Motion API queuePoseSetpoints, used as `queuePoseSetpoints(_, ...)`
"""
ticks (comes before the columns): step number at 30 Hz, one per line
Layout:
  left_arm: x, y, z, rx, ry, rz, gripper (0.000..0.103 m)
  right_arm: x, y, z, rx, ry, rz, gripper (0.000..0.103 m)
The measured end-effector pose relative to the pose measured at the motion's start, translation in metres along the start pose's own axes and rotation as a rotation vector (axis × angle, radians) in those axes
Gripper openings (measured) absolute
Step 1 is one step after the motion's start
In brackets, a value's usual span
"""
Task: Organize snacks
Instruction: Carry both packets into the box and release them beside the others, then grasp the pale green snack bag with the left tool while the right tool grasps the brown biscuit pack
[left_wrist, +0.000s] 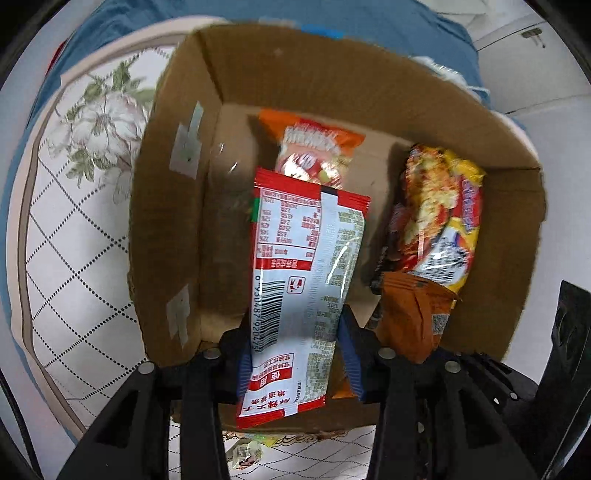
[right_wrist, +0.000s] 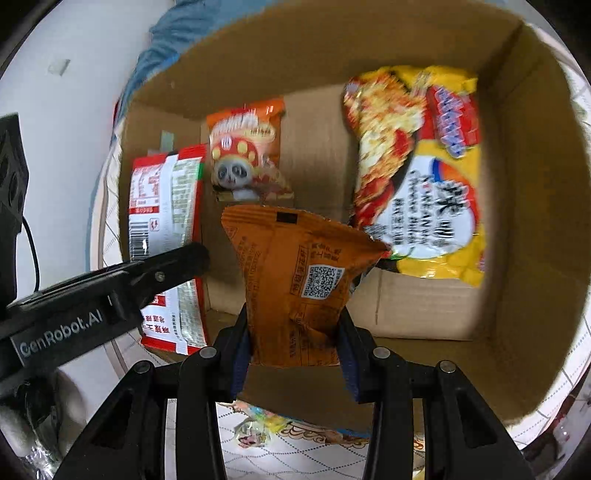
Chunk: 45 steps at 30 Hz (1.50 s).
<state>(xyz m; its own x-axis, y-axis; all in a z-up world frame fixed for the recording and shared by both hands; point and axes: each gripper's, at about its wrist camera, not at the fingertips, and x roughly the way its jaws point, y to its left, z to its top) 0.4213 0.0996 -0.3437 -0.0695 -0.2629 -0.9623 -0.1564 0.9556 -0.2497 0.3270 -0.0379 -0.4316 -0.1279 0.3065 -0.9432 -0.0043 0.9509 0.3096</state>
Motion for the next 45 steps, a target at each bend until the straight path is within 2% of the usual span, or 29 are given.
queuePoseSetpoints(1, 0.005, 0.003, 0.000, -0.010, 0.013, 0.002, 0.043, 0.007, 0.000, 0.003, 0.006, 0.022, -0.012, 0.047)
queuePoseSetpoints(2, 0.008, 0.005, 0.000, -0.018, 0.019, 0.004, 0.047, 0.011, 0.001, 0.004, 0.005, 0.035, -0.020, 0.061)
queuePoseSetpoints(3, 0.011, 0.007, 0.000, -0.021, 0.019, 0.007, 0.058, 0.016, 0.002, 0.007, -0.005, 0.047, -0.028, 0.088)
queuePoseSetpoints(4, 0.013, 0.008, -0.001, -0.019, 0.014, 0.013, 0.067, 0.019, 0.002, 0.008, -0.013, 0.053, -0.042, 0.096)
queuePoseSetpoints(5, 0.013, 0.009, -0.002, -0.017, 0.007, 0.019, 0.069, 0.021, 0.003, 0.010, -0.021, 0.050, -0.060, 0.097)
queuePoseSetpoints(8, 0.013, 0.011, -0.005, -0.014, -0.009, 0.026, 0.072, 0.023, 0.002, 0.015, -0.025, 0.045, -0.085, 0.097)
queuePoseSetpoints(11, 0.007, 0.013, -0.012, -0.019, -0.036, 0.027, 0.080, 0.017, -0.004, 0.015, -0.017, 0.029, -0.094, 0.097)
queuePoseSetpoints(14, -0.006, 0.012, -0.019, -0.009, -0.090, 0.051, 0.081, 0.008, -0.010, 0.013, -0.007, -0.012, -0.117, 0.097)
queuePoseSetpoints(17, -0.025, 0.004, -0.030, 0.026, -0.200, 0.095, 0.082, -0.006, -0.013, 0.003, -0.020, -0.073, -0.137, 0.097)
queuePoseSetpoints(19, -0.042, 0.001, -0.040, 0.046, -0.280, 0.111, 0.090, -0.017, -0.014, -0.006, -0.042, -0.135, -0.163, 0.099)
queuePoseSetpoints(22, -0.060, -0.003, -0.053, 0.059, -0.358, 0.126, 0.102, -0.040, -0.011, -0.025, -0.067, -0.217, -0.203, 0.099)
queuePoseSetpoints(28, -0.085, -0.010, -0.085, 0.075, -0.453, 0.150, 0.102, -0.080, -0.009, -0.055, -0.067, -0.358, -0.259, 0.100)
queuePoseSetpoints(34, -0.112, -0.021, -0.116, 0.099, -0.518, 0.151, 0.102, -0.115, -0.006, -0.087, -0.069, -0.445, -0.282, 0.100)
queuePoseSetpoints(45, -0.147, -0.034, -0.169, 0.112, -0.598, 0.136, 0.102, -0.157, -0.002, -0.143, -0.055, -0.505, -0.245, 0.100)
